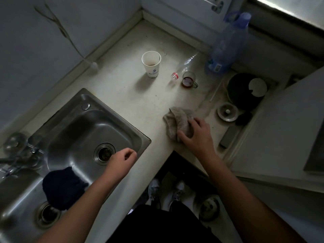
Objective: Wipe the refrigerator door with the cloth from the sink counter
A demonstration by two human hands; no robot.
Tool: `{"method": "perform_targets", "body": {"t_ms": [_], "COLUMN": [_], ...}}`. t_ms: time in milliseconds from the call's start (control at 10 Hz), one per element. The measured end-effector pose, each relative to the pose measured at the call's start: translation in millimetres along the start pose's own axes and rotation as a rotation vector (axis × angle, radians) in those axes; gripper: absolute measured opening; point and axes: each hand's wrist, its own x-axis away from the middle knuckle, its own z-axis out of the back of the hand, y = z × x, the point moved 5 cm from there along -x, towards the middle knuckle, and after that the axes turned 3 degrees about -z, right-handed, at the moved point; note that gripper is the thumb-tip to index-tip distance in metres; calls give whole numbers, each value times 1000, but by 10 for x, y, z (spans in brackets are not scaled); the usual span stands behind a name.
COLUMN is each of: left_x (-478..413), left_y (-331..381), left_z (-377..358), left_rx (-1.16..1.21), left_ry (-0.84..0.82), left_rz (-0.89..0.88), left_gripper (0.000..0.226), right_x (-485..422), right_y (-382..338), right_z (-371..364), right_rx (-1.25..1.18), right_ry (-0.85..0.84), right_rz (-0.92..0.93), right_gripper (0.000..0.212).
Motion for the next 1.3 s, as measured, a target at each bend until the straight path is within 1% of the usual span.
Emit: {"method": "perform_targets", "body": {"t_ms": [100,200,300,400,500,600,700,800,900,1000,1100,1200,1300], "left_x": [-23,-51,-58,-52,-41,-3,31,78,158,255,379,511,524], "left_y": [9,9,0,7,30,35,-8,-19,-27,-67,-72,-142,-260], "left_z": [14,36,48,47,31,13,-7,-13,-32,-47,-80,-206,-401], "left_rx": [6,14,15,-3,-24,-53,-77,-115,-125,-124,-68,9,83], "left_ry": [-9,-21,-33,-47,-46,-33,-34,-20,-6,-6,-10,-36,-66], "left_rz": [-11,-16,-18,-22,-38,-39,-39,-58,-66,-77,-103,-122,-177], "left_gripper": [26,30,32,32,33,29,21,13,12,10,9,7,21], "right_x": [160,329,485,526,459,326,264,294,373,388,477,806,1308], "right_y": [99,219,343,339,191,178,214,235,241,220,174,303,611], "right_z": [55,58,55,134,198,99,20,10,20,35,175,307,249], "right_rx": [-16,11,29,-5,6,114,157,138,157,173,73,-39,-216], "right_ry": [43,53,57,129,204,148,115,144,132,-5,-95,-19,-9], "right_rz": [-19,-35,-74,-69,71,140,120,98,69,34,-20,-81,-254], "right_gripper": [62,62,60,53,42,50,52,50,51,58,59,48,35]}}
